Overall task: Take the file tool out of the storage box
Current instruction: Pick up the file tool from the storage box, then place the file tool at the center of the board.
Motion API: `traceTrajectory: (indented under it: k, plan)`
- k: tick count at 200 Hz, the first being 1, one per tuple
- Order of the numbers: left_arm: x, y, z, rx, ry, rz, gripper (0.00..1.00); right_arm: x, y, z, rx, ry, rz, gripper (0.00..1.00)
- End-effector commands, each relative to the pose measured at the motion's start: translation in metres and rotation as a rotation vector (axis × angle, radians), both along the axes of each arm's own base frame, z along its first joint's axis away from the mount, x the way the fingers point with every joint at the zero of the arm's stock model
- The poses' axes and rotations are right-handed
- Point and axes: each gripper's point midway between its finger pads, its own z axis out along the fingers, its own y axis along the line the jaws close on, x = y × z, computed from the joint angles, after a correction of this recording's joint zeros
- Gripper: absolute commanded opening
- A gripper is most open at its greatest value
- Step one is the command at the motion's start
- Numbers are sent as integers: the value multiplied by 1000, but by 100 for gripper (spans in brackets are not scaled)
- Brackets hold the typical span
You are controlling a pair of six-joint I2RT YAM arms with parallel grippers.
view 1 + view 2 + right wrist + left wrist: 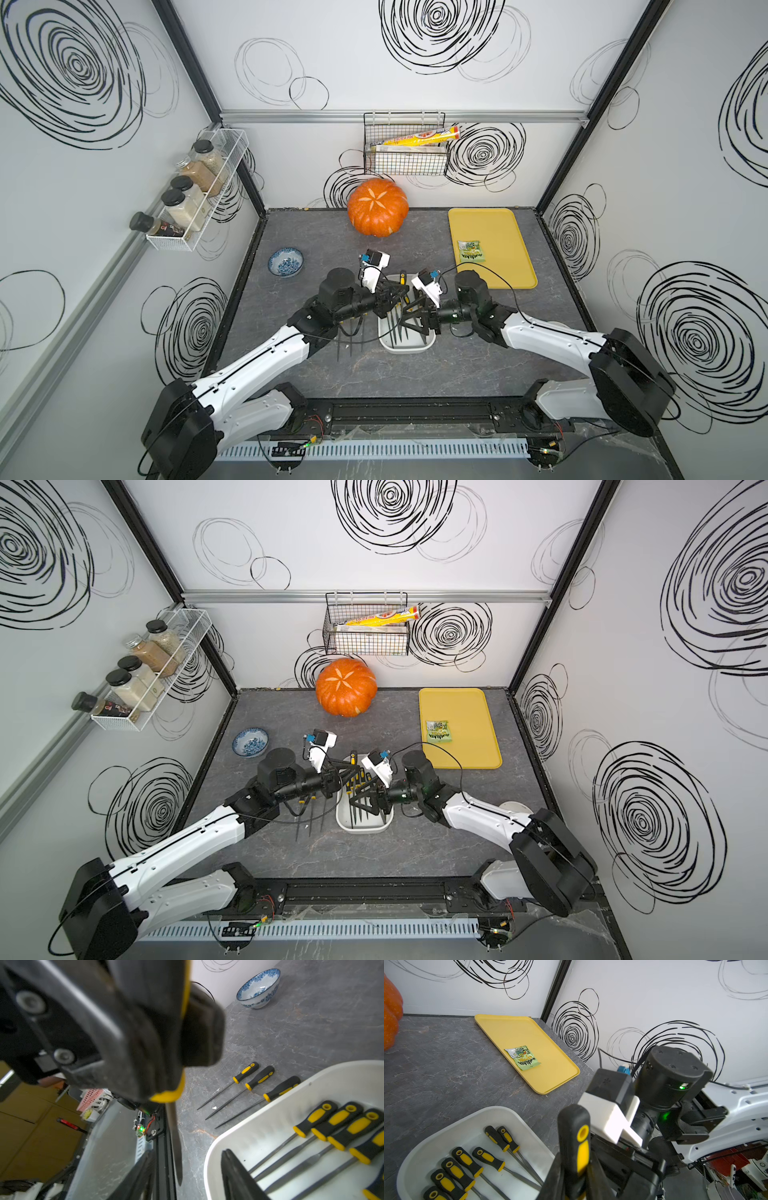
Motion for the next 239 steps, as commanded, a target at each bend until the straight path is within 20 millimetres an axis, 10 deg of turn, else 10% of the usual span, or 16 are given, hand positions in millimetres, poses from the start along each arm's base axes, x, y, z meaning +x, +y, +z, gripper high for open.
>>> traceTrajectory:
  k: [1, 72, 92, 107, 175, 239]
  plan:
    - [-1, -2, 13, -39, -62, -7, 0, 3, 6, 4, 15, -12, 11, 38]
    - [-2, -2, 6, -28, -57, -9, 3, 5, 7, -6, -5, 4, 9, 9]
    - [-1, 0, 4, -24, -64, 0, 45, 10, 3, -15, -50, 22, -36, 2]
    - [-1, 4, 1, -25, -60, 24, 99, 18, -2, -23, -112, 42, -101, 0]
    - [-3, 53, 7, -87, -114, 252, 99, 47, -108, -49, -675, 150, -622, 0]
    - [1, 46, -5, -37, -64, 236, 99, 27, -158, -90, -1014, 395, -573, 0]
